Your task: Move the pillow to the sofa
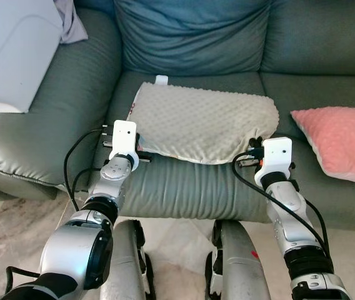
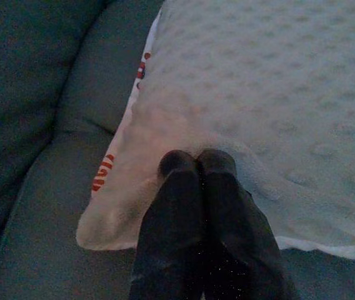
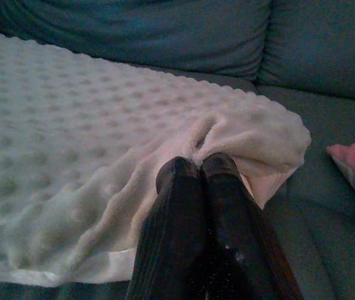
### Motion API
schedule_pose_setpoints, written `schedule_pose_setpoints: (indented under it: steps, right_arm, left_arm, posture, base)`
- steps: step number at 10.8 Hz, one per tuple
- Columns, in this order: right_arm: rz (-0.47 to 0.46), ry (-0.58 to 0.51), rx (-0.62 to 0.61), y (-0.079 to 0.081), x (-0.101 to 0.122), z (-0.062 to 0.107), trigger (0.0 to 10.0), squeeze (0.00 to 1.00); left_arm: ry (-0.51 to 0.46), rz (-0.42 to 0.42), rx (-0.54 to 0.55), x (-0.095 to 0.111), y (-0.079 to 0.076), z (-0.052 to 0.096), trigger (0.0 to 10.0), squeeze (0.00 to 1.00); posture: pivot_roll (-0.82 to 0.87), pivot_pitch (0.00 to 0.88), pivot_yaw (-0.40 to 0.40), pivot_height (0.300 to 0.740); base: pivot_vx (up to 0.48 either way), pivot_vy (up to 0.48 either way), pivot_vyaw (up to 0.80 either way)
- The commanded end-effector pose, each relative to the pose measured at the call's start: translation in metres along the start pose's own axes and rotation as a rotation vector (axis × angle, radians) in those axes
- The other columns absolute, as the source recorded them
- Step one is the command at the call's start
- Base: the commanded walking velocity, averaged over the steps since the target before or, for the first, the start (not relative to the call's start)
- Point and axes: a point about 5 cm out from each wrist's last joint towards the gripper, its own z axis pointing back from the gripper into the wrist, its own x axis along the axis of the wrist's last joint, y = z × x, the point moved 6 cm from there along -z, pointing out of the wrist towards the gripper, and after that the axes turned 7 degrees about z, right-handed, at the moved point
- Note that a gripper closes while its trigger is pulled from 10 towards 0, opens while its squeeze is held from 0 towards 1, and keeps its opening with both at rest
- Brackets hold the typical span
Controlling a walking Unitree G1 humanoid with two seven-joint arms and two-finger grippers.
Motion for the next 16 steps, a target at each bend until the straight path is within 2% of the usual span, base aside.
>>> schedule_pose_setpoints:
  steps: [1, 8, 9, 10, 12, 16]
  right_arm:
    - [-0.001, 0.003, 0.006, 0.002, -0.002, 0.002, 10.0, 0.0]
    - [-0.001, 0.003, 0.006, 0.002, -0.002, 0.002, 10.0, 0.0]
    - [0.02, 0.04, 0.015, -0.011, -0.017, 0.009, 10.0, 0.0]
    - [0.028, 0.043, 0.013, -0.019, -0.017, 0.009, 10.0, 0.0]
    - [0.007, 0.012, 0.041, -0.011, -0.008, 0.007, 10.0, 0.0]
    - [-0.007, 0.029, 0.071, 0.001, -0.014, 0.023, 10.0, 0.0]
  left_arm:
    - [0.009, -0.011, 0.01, -0.003, 0.002, 0.0, 10.0, 0.0]
    - [0.009, -0.011, 0.01, -0.003, 0.002, 0.0, 10.0, 0.0]
    - [-0.004, -0.05, 0.149, 0.005, 0.054, 0.004, 10.0, 0.0]
    - [-0.016, -0.041, 0.219, 0.011, 0.078, 0.007, 10.0, 0.0]
    - [-0.05, -0.037, 0.294, 0.021, 0.098, 0.01, 10.0, 0.0]
    - [-0.04, -0.023, 0.323, 0.014, 0.109, 0.015, 10.0, 0.0]
  posture:
    - [-0.05, 0.273, 0.065, 0.616]
    - [-0.05, 0.273, 0.065, 0.616]
    - [-0.06, 0.252, 0.037, 0.616]
    - [-0.07, 0.248, 0.034, 0.616]
    - [-0.06, 0.24, 0.028, 0.616]
    - [-0.06, 0.234, 0.023, 0.616]
  base:
    - [0.0, 0.0, 0.0]
    - [0.0, 0.0, 0.0]
    - [0.0, 0.0, 0.0]
    - [0.0, 0.0, 0.0]
    - [0.0, 0.0, 0.0]
    - [0.0, 0.0, 0.0]
